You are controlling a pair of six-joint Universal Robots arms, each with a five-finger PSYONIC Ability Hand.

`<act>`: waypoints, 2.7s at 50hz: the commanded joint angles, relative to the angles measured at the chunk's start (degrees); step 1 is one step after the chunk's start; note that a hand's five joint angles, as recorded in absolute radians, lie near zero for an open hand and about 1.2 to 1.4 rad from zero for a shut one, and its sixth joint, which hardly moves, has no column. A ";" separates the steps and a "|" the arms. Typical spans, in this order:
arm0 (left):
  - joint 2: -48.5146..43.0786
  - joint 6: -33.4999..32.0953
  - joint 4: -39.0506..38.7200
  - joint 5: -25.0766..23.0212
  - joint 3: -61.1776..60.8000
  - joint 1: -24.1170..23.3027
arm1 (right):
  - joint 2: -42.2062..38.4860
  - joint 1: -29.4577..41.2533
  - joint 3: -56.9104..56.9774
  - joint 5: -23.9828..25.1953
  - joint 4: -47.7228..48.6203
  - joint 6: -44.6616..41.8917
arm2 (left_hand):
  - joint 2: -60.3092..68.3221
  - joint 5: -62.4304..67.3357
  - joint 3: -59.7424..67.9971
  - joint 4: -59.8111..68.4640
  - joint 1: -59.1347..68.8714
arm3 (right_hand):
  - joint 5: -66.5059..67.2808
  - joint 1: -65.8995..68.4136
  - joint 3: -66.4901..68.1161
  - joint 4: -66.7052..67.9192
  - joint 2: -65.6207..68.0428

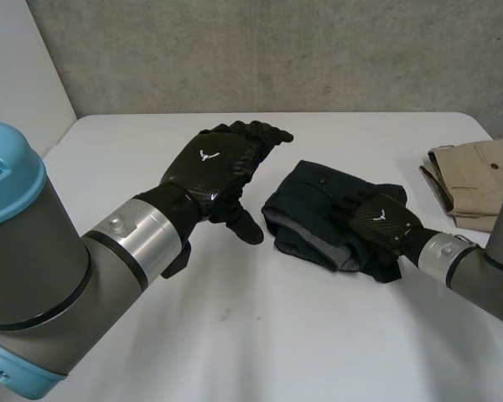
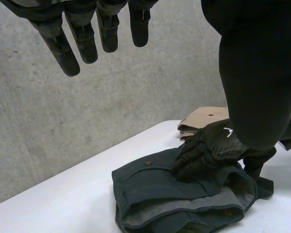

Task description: Fold the laundry.

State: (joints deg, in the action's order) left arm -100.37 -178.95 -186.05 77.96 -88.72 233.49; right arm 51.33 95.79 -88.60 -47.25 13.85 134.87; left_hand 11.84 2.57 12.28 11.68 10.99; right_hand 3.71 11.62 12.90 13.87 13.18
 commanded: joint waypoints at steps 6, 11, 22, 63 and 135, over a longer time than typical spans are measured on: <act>0.09 0.00 -0.10 0.00 -0.41 0.13 | 2.36 8.45 -1.04 -9.96 2.67 11.54 | -1.46 -2.19 -1.90 -1.30 -0.60 | 2.43 4.52 3.24 2.27 2.96; 0.09 0.00 -0.10 0.00 -0.41 0.21 | 4.30 11.79 -1.13 -13.47 3.28 15.94 | -1.46 -2.19 -1.90 -1.30 -0.60 | 2.43 4.52 3.24 2.27 2.96; 0.44 0.00 -0.10 0.00 -0.41 0.21 | 8.69 14.16 0.54 -20.51 2.76 25.44 | -1.46 -2.19 -1.90 -1.30 -0.60 | 2.26 4.35 3.07 2.11 2.79; -0.08 0.00 -0.98 0.00 -1.28 0.39 | -3.78 -0.69 13.63 1.99 -13.60 -11.12 | -1.46 -2.19 -1.90 -1.30 -0.60 | -3.71 -1.62 -2.90 -3.87 -3.18; -0.44 1.23 -2.56 0.09 -2.43 0.74 | -4.59 -9.92 28.50 -11.63 -29.24 29.30 | -1.46 -2.19 -1.90 -1.30 -0.60 | 0.58 2.67 1.39 0.42 1.11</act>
State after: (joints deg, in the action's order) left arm -100.72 -177.71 -188.43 77.96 -90.95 234.29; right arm 43.93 84.83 -54.98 -54.25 -16.12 153.50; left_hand 11.85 2.57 12.28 11.68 10.99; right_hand 3.97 12.96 13.70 14.49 14.03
